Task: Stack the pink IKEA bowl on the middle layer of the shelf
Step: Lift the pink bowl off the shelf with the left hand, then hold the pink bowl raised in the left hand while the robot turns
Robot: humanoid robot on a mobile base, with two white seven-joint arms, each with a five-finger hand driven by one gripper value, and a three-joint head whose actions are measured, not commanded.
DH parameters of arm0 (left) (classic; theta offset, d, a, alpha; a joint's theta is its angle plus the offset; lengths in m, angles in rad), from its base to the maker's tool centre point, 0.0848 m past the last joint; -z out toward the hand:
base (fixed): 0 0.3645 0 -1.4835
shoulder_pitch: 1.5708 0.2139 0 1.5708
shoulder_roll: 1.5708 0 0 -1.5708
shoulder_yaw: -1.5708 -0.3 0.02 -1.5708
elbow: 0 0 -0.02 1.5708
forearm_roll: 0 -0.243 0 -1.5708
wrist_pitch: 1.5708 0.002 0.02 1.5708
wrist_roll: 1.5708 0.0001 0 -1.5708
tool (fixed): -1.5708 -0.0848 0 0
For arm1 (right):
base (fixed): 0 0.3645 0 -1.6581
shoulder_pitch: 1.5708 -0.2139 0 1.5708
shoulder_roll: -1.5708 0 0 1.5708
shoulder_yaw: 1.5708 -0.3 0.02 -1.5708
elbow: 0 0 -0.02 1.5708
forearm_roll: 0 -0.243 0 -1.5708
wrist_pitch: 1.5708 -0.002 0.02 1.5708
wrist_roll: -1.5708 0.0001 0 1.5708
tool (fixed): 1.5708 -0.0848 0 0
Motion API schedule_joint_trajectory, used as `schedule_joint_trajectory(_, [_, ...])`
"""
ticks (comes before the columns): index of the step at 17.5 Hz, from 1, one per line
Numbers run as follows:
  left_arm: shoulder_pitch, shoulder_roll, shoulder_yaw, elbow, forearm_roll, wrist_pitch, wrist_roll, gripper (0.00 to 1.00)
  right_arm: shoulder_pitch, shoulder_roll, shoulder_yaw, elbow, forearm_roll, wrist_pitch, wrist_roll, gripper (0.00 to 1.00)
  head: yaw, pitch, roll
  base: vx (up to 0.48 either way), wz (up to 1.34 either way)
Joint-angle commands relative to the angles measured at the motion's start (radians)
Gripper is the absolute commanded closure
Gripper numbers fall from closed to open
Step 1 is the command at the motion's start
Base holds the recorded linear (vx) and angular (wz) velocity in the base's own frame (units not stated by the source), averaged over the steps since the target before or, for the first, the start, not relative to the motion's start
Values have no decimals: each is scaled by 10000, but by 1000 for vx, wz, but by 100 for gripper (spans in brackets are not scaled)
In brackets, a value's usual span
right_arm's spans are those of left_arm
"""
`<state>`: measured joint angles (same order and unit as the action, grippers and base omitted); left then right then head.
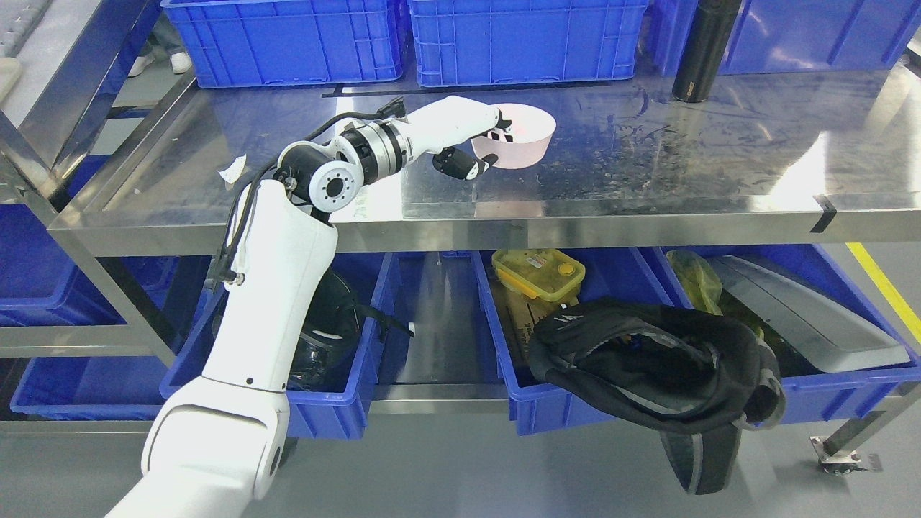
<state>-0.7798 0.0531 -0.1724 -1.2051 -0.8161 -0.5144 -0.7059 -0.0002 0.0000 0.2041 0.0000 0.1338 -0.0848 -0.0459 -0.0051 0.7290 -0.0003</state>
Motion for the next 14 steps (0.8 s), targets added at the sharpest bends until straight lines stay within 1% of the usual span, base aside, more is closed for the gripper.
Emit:
schedule_joint_trajectory(1, [695, -179, 3057, -1908, 1622, -2350, -13, 99, 155, -175, 0, -175, -4, 4, -1, 0, 0, 0, 0, 0, 0])
schedule_joint_trajectory(2, [817, -148, 3196, -1908, 1929, -2710, -13, 99, 155, -175, 0, -175, -4, 4, -1, 0, 0, 0, 0, 10, 23])
schedule_joint_trajectory(5, [1414, -117, 3488, -1924, 2361, -2710, -13, 99, 155, -175, 0, -175, -4, 4, -1, 0, 0, 0, 0, 3, 8])
schedule_joint_trajectory(7, [2331, -117, 3488, -2091, 2561, -2710, -28, 99, 155, -175, 0, -175, -4, 4, -1, 0, 0, 0, 0, 0, 18])
schedule_joint_trajectory(9, [2811, -117, 3473, -2214, 2759, -2710, -28, 99, 155, -175, 0, -175, 11, 4, -1, 0, 0, 0, 0, -6, 117])
schedule_joint_trajectory(11, [3133, -102, 3351, -2292, 3159, -2710, -241, 99, 155, -175, 0, -175, -4, 4, -1, 0, 0, 0, 0, -15, 287])
schedule_joint_trajectory(14, [3272, -102, 2999, -2307, 3359, -2710, -412, 99, 155, -175, 0, -175, -4, 4, -1, 0, 0, 0, 0, -24, 553])
